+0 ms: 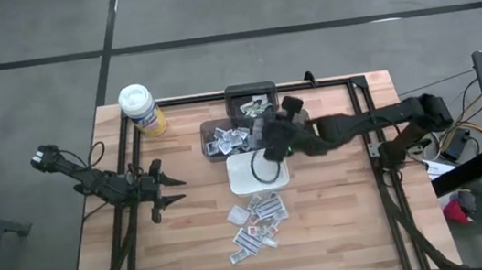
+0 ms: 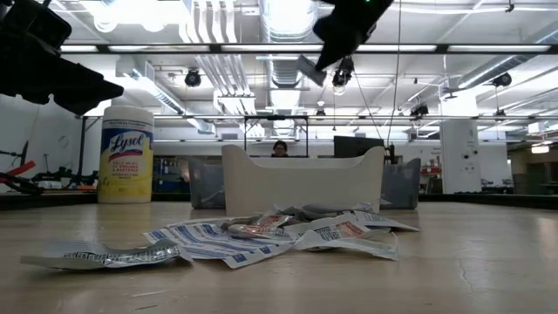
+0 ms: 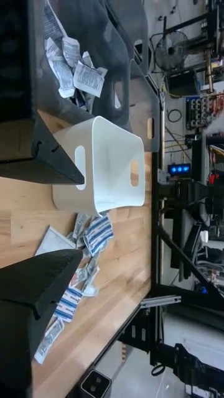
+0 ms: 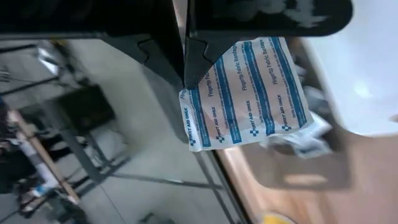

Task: Pick & Place First Aid Supplies
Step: Put the blue bandage into the right black bin

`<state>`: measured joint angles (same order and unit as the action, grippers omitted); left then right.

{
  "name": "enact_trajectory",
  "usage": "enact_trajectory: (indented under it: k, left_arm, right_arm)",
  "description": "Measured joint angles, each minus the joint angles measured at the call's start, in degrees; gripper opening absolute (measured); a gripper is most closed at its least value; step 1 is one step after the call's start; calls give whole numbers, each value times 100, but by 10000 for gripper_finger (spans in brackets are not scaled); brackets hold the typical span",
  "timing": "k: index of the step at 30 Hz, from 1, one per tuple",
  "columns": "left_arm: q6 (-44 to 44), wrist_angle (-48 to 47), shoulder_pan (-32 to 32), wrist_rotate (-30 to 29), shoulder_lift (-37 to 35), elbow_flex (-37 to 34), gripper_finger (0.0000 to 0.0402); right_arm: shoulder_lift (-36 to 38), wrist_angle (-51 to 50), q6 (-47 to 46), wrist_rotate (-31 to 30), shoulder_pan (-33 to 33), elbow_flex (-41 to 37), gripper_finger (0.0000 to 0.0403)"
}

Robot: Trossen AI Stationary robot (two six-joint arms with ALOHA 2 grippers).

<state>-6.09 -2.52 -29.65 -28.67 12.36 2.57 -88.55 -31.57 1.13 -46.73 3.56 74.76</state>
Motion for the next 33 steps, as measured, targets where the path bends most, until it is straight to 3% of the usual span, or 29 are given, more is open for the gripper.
enact_trajectory:
  k: [7,17,23,33]
  left_arm:
    - [283,0,2,0,0,0,177]
    - [500,0,1,-139,2,0,177]
    - [496,0,2,-151,2,0,177]
    - [466,28,0,-149,2,-4,177]
  right_arm:
    - [0,-542,637,-2,-799,0,8]
    - [-2,-2142,661,80,-1415,0,8]
    - [-2,-2662,844,1169,-1560,0,8]
    - [-2,-2658,1794,2950,-2118,0,8]
